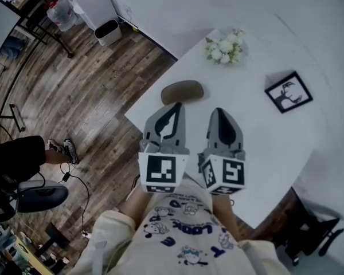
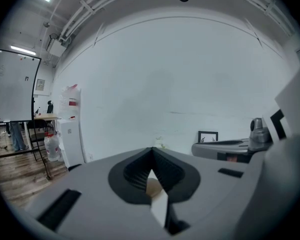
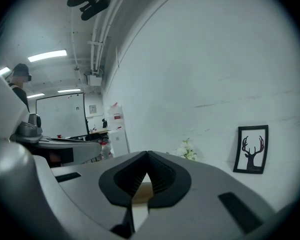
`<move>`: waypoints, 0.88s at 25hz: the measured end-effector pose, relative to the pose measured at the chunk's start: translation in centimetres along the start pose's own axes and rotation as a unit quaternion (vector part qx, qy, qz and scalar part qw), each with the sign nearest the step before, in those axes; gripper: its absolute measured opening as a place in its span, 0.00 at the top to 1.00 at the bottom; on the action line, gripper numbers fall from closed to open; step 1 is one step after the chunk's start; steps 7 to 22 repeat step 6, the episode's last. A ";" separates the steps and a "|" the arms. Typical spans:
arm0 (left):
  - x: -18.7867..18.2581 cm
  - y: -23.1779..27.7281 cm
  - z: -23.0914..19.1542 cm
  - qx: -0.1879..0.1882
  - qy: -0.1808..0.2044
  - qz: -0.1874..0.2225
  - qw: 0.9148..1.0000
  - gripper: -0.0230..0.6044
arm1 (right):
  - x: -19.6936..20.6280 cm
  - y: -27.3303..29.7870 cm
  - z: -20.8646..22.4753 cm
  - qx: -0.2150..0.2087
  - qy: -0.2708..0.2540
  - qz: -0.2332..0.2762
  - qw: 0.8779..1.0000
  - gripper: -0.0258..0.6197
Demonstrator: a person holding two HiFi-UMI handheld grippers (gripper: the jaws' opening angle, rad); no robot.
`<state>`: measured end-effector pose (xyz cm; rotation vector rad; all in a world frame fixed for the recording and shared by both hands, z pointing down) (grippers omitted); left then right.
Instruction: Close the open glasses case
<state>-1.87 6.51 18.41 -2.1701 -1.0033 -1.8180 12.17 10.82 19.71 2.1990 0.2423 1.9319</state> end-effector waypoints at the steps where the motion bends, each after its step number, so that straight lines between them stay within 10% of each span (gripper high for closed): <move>1: 0.0 0.0 0.0 0.000 0.000 0.000 1.000 0.96 | 0.0 0.0 0.0 0.000 0.000 0.000 1.000 0.96; 22: 0.1 0.4 -0.1 0.000 0.000 -0.001 1.000 0.96 | 0.2 0.3 0.2 0.003 0.000 -0.002 1.000 0.96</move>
Point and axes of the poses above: the fingertips, and each gripper's own axes: y forward along the fingers, z to its right, x out of its underside, the point moved 7 cm from there along -y, backward along the fingers, and after that the axes turned 14 degrees about -y, right-handed, at the moved point
